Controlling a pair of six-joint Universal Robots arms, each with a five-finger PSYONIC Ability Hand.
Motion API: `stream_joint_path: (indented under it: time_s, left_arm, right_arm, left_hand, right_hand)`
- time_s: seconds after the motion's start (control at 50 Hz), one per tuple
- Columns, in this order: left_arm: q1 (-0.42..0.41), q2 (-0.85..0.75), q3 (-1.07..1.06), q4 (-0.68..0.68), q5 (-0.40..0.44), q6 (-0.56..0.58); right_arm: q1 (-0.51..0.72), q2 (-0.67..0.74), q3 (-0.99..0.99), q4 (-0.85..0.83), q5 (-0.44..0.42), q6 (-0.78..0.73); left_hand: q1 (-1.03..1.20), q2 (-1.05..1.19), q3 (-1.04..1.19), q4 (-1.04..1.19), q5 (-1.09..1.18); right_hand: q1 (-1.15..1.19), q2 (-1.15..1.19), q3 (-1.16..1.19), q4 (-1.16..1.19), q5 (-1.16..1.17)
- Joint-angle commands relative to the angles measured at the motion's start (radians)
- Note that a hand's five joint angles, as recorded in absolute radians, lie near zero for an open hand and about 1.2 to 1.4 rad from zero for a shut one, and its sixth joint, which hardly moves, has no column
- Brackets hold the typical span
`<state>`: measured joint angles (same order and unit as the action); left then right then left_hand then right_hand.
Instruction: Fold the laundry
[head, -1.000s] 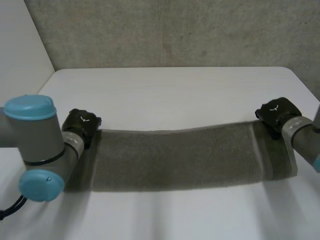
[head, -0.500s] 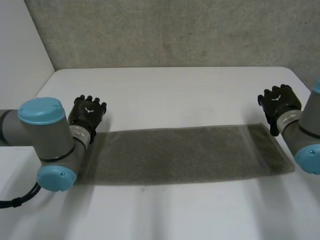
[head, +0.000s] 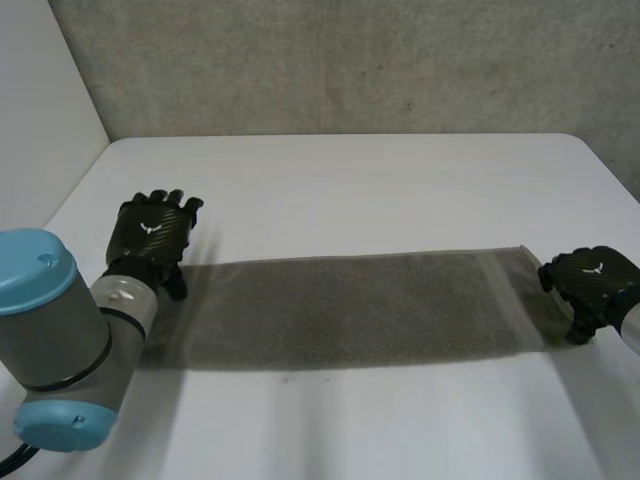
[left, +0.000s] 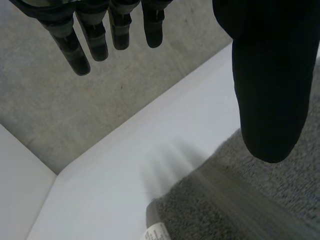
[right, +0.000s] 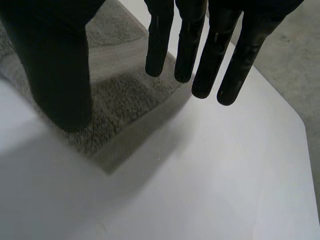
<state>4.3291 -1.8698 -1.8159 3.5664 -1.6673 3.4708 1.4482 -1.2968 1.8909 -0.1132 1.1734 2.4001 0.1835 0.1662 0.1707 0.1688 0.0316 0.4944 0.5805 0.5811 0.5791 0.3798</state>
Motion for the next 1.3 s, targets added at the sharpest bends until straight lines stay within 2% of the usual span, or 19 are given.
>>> stream_joint_path:
  time_s: [0.02,0.26,0.38,0.4,0.46,0.52,0.56,0.62,0.8,0.86,0.9,0.92,1.0,1.06,1.08,1.12,1.14,1.18,1.3]
  left_arm:
    - [-0.003,0.024,-0.006,-0.001,0.0,-0.006]
    - [-0.005,0.02,-0.008,-0.001,0.001,-0.006]
    - [-0.003,0.02,-0.013,-0.001,0.001,-0.006]
    - [-0.003,0.02,-0.013,-0.001,0.001,-0.006]
    - [-0.003,0.021,-0.013,-0.001,0.0,-0.006]
    - [-0.005,0.024,-0.014,-0.001,0.0,-0.006]
    - [-0.005,0.026,-0.014,-0.001,0.0,-0.006]
    - [-0.006,0.026,-0.014,-0.001,0.0,-0.006]
    - [-0.006,0.028,-0.022,0.0,0.001,-0.006]
    - [-0.005,0.031,-0.022,0.002,0.001,-0.006]
    - [-0.005,0.034,-0.023,0.002,0.001,-0.006]
    - [-0.005,0.037,-0.023,0.0,0.0,-0.006]
    - [-0.005,0.047,-0.028,0.002,0.0,-0.006]
    - [-0.006,0.052,-0.028,0.002,0.0,-0.006]
    - [-0.006,0.052,-0.028,0.002,0.0,-0.006]
    - [-0.006,0.055,-0.028,0.002,0.0,-0.006]
    - [-0.006,0.055,-0.028,0.002,0.0,-0.006]
    - [-0.006,0.055,-0.028,0.002,0.0,-0.006]
    - [-0.011,0.054,-0.029,0.0,0.0,-0.006]
  right_arm:
    - [-0.015,0.028,0.007,-0.033,-0.003,-0.007]
    - [-0.017,0.079,0.0,-0.034,-0.006,-0.009]
    - [-0.019,0.093,-0.001,-0.051,-0.009,-0.009]
    - [-0.019,0.099,-0.007,-0.06,0.002,-0.013]
    - [-0.034,0.097,-0.013,-0.068,0.015,-0.024]
    - [-0.083,0.086,-0.029,-0.077,0.072,-0.033]
    - [-0.121,0.076,-0.052,-0.08,0.177,-0.056]
    - [-0.15,0.074,-0.079,-0.079,0.271,-0.117]
    - [-0.18,0.044,-0.111,-0.106,0.315,-0.217]
    - [-0.092,-0.021,-0.113,-0.134,0.295,-0.191]
    - [0.054,-0.07,-0.107,-0.178,0.241,-0.116]
    - [0.055,-0.07,-0.107,-0.178,0.241,-0.116]
    - [0.263,-0.139,-0.064,-0.262,0.134,-0.029]
    - [0.421,-0.139,-0.047,-0.33,0.079,-0.016]
    - [0.422,-0.139,-0.047,-0.33,0.078,-0.016]
    - [0.611,-0.066,-0.053,-0.406,0.046,-0.015]
    - [0.612,-0.065,-0.053,-0.407,0.046,-0.015]
    - [0.771,0.028,-0.076,-0.463,0.045,-0.016]
    - [0.92,0.215,-0.122,-0.471,0.054,-0.006]
  left_hand:
    - [-0.009,0.008,0.004,0.006,-0.032]
    - [-0.009,0.008,0.004,0.006,-0.032]
    - [-0.009,0.008,0.004,0.006,-0.032]
    - [-0.009,0.008,0.004,0.006,-0.032]
    - [-0.009,0.008,0.004,0.006,-0.032]
    - [-0.009,0.008,0.004,0.006,-0.032]
    - [-0.009,0.008,0.004,0.006,-0.032]
    - [-0.009,0.008,0.004,0.006,-0.032]
    - [-0.009,0.008,0.004,0.006,-0.032]
    - [-0.009,0.008,0.004,0.006,-0.032]
    - [-0.009,0.008,0.004,0.006,-0.032]
    - [-0.009,0.008,0.004,0.006,-0.032]
    - [-0.009,0.008,0.004,0.006,-0.032]
    - [-0.009,0.008,0.004,0.006,-0.032]
    - [-0.009,0.008,0.004,0.006,-0.032]
    - [-0.009,0.008,0.004,0.006,-0.032]
    - [-0.009,0.008,0.004,0.006,-0.032]
    - [-0.009,0.008,0.004,0.006,-0.032]
    - [-0.009,0.008,0.004,0.006,-0.032]
  right_hand:
    - [0.228,0.142,0.141,0.143,0.168]
    - [0.354,0.268,0.267,0.269,0.294]
    - [0.677,0.591,0.59,0.592,0.617]
    - [0.9,0.814,0.813,0.815,0.84]
    - [0.902,0.816,0.815,0.817,0.842]
    - [0.902,0.816,0.815,0.817,0.842]
    - [0.902,0.816,0.815,0.817,0.842]
    - [0.902,0.816,0.815,0.817,0.842]
    - [0.902,0.816,0.815,0.817,0.842]
    - [0.902,0.816,0.815,0.817,0.842]
    - [0.902,0.816,0.815,0.817,0.842]
    - [0.902,0.816,0.815,0.817,0.842]
    - [0.902,0.816,0.815,0.817,0.842]
    - [0.902,0.816,0.815,0.817,0.842]
    - [0.902,0.816,0.815,0.817,0.842]
    - [0.902,0.816,0.815,0.817,0.842]
    - [0.902,0.816,0.815,0.817,0.842]
    - [0.902,0.816,0.815,0.817,0.842]
    - [0.902,0.816,0.815,0.817,0.842]
